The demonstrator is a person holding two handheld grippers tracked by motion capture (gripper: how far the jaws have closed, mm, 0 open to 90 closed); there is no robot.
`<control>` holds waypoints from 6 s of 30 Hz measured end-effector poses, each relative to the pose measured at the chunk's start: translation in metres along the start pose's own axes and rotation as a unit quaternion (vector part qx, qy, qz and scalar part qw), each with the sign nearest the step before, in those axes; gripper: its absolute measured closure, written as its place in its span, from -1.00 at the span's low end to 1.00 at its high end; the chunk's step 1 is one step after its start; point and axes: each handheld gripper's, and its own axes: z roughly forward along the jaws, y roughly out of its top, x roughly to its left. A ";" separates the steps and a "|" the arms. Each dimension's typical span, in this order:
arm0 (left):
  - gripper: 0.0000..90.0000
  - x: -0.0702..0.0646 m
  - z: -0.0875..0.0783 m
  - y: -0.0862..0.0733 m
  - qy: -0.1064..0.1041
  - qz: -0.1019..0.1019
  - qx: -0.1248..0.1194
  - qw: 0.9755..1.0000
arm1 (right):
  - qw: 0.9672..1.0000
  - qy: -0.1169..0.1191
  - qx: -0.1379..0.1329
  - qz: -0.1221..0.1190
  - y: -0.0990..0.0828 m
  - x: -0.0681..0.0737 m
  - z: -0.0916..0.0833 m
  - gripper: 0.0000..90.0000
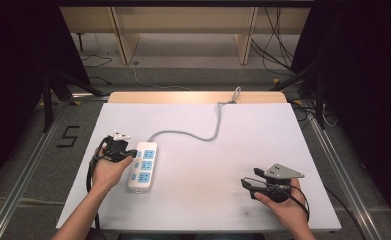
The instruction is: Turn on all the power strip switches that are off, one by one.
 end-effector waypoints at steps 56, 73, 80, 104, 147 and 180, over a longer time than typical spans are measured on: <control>0.99 -0.006 0.025 0.019 0.020 -0.001 0.048 0.999 | 1.000 0.000 0.002 0.000 0.000 0.000 0.000 -0.22; 1.00 -0.006 0.027 0.023 0.022 -0.002 0.068 0.997 | 1.000 0.000 0.002 -0.001 0.000 0.001 -0.001 -0.22; 1.00 -0.009 0.029 0.026 0.034 0.003 0.078 0.996 | 1.000 0.000 0.002 -0.003 0.000 0.001 0.000 -0.22; 1.00 -0.005 0.014 0.022 0.009 -0.012 0.042 0.999 | 1.000 0.001 0.002 -0.002 0.000 0.000 0.000 -0.22; 1.00 -0.016 -0.013 0.004 -0.007 0.014 0.044 0.999 | 1.000 0.001 0.002 -0.001 -0.001 -0.001 -0.001 -0.22; 1.00 -0.020 -0.021 -0.002 -0.010 0.023 0.049 0.999 | 1.000 0.002 0.003 -0.001 -0.001 -0.001 -0.001 -0.22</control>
